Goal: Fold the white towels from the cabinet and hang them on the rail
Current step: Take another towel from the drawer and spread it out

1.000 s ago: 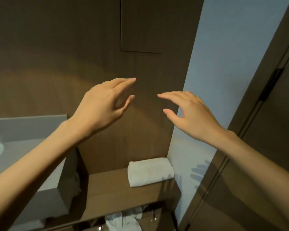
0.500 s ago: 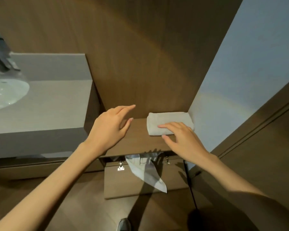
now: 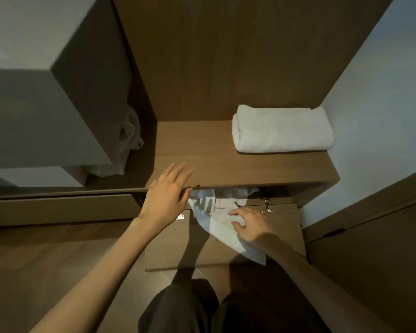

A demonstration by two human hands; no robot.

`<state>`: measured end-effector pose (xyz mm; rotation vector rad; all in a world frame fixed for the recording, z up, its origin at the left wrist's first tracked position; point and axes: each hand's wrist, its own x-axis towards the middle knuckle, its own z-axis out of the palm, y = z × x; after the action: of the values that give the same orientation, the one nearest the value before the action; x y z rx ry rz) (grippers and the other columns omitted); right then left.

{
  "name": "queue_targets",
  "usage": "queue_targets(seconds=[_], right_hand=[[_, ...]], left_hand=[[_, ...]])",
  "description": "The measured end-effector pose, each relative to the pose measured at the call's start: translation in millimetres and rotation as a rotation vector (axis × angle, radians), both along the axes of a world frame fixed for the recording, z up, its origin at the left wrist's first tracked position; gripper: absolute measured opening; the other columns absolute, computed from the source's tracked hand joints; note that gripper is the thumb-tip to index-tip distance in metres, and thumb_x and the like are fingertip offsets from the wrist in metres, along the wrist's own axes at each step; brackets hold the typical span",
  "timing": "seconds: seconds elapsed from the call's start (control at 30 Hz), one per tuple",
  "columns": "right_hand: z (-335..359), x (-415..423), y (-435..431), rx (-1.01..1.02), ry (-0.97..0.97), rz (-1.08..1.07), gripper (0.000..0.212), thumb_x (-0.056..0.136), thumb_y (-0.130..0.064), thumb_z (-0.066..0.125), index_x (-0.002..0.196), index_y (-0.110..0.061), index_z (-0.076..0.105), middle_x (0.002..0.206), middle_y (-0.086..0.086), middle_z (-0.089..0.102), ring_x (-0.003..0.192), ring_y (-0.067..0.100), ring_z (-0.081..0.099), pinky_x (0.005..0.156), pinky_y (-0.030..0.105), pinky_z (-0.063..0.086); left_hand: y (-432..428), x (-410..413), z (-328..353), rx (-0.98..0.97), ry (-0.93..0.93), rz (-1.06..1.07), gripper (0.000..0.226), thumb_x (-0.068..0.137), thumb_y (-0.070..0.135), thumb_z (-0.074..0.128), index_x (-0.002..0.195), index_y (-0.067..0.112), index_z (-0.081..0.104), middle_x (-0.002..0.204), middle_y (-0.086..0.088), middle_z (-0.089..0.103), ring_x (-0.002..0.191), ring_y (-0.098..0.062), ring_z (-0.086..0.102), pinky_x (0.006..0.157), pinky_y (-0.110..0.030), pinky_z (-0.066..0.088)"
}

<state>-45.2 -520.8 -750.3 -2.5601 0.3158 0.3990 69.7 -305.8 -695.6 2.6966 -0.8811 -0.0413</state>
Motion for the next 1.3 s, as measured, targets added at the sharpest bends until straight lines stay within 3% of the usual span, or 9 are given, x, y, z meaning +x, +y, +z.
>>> queue_targets(seconds=[0.13, 0.47, 0.6, 0.73, 0.83, 0.93, 1.03, 1.13, 1.3], right_hand=[[-119.3, 30.0, 4.7, -0.013, -0.021, -0.011, 0.030, 0.095, -0.025, 0.053, 0.124, -0.029, 0.061, 0.133, -0.008, 0.057, 0.124, 0.014, 0.049, 0.103, 0.032, 0.038], [-316.3, 92.3, 20.1, -0.112, 0.024, -0.036, 0.051, 0.097, -0.036, 0.052, 0.145, -0.028, 0.037, 0.143, -0.001, 0.049, 0.128, 0.025, 0.045, 0.102, 0.040, 0.042], [-337.7, 99.1, 17.4, -0.163, 0.083, -0.043, 0.056, 0.098, -0.034, 0.052, 0.148, -0.029, 0.028, 0.139, 0.005, 0.052, 0.123, 0.028, 0.047, 0.101, 0.040, 0.039], [-344.4, 102.9, 13.9, -0.190, 0.076, -0.073, 0.032, 0.097, -0.035, 0.049, 0.129, -0.035, 0.051, 0.119, -0.001, 0.064, 0.114, 0.025, 0.051, 0.092, 0.041, 0.030], [-327.5, 102.6, 5.2, -0.118, -0.138, -0.103, 0.024, 0.098, -0.027, 0.044, 0.103, -0.035, 0.067, 0.101, -0.007, 0.069, 0.101, 0.022, 0.058, 0.086, 0.040, 0.032], [-286.4, 99.6, -16.4, -0.057, -0.387, -0.090, 0.025, 0.096, -0.015, 0.049, 0.095, -0.027, 0.070, 0.096, -0.006, 0.070, 0.090, 0.015, 0.062, 0.084, 0.038, 0.046], [-268.9, 94.8, -26.1, -0.038, -0.352, -0.028, 0.018, 0.094, -0.019, 0.054, 0.100, -0.025, 0.070, 0.097, -0.006, 0.066, 0.089, 0.012, 0.060, 0.077, 0.035, 0.050], [-284.5, 89.4, -8.8, 0.004, -0.179, -0.025, 0.020, 0.092, -0.027, 0.059, 0.110, -0.026, 0.067, 0.108, -0.004, 0.066, 0.099, 0.016, 0.063, 0.085, 0.036, 0.052], [-323.6, 93.3, 31.5, -0.124, -0.010, 0.011, 0.054, 0.091, -0.044, 0.060, 0.139, -0.026, 0.043, 0.136, 0.001, 0.050, 0.124, 0.025, 0.046, 0.099, 0.040, 0.041]], left_hand=[[-3.6, 33.0, -103.2, 0.037, -0.037, 0.041, 0.060, 0.098, 0.039, 0.045, 0.151, 0.032, 0.019, 0.161, 0.003, 0.005, 0.148, -0.023, -0.006, 0.118, -0.046, 0.004], [-13.7, 64.6, -254.9, 0.016, -0.213, 0.177, 0.050, 0.102, 0.045, 0.030, 0.150, 0.038, 0.021, 0.161, -0.002, 0.011, 0.145, -0.041, -0.005, 0.114, -0.054, -0.007], [-14.9, 65.5, -264.4, -0.041, -0.224, 0.182, 0.053, 0.100, 0.041, 0.040, 0.150, 0.036, 0.023, 0.160, -0.005, 0.016, 0.145, -0.044, 0.000, 0.116, -0.057, 0.000], [-15.0, 65.5, -267.4, -0.060, -0.241, 0.171, 0.058, 0.096, 0.035, 0.049, 0.150, 0.033, 0.026, 0.159, -0.007, 0.018, 0.144, -0.046, 0.000, 0.115, -0.059, 0.001], [-15.6, 64.9, -268.9, -0.052, -0.252, 0.175, 0.062, 0.095, 0.038, 0.051, 0.150, 0.034, 0.025, 0.160, -0.007, 0.016, 0.144, -0.046, -0.003, 0.114, -0.058, 0.000], [-15.3, 63.9, -267.6, -0.045, -0.255, 0.177, 0.065, 0.093, 0.039, 0.054, 0.151, 0.033, 0.025, 0.160, -0.007, 0.016, 0.144, -0.046, -0.002, 0.113, -0.057, -0.001], [-17.7, 62.2, -265.7, -0.033, -0.246, 0.200, 0.067, 0.092, 0.040, 0.056, 0.151, 0.033, 0.025, 0.159, -0.008, 0.016, 0.143, -0.048, -0.002, 0.113, -0.056, 0.000], [-18.1, 60.8, -263.7, -0.018, -0.236, 0.197, 0.070, 0.091, 0.039, 0.057, 0.151, 0.034, 0.022, 0.160, -0.008, 0.015, 0.143, -0.048, -0.003, 0.114, -0.057, 0.003], [-15.5, 62.6, -265.4, -0.007, -0.243, 0.178, 0.074, 0.090, 0.038, 0.059, 0.152, 0.035, 0.018, 0.161, -0.006, 0.009, 0.144, -0.046, -0.006, 0.114, -0.055, -0.001]])
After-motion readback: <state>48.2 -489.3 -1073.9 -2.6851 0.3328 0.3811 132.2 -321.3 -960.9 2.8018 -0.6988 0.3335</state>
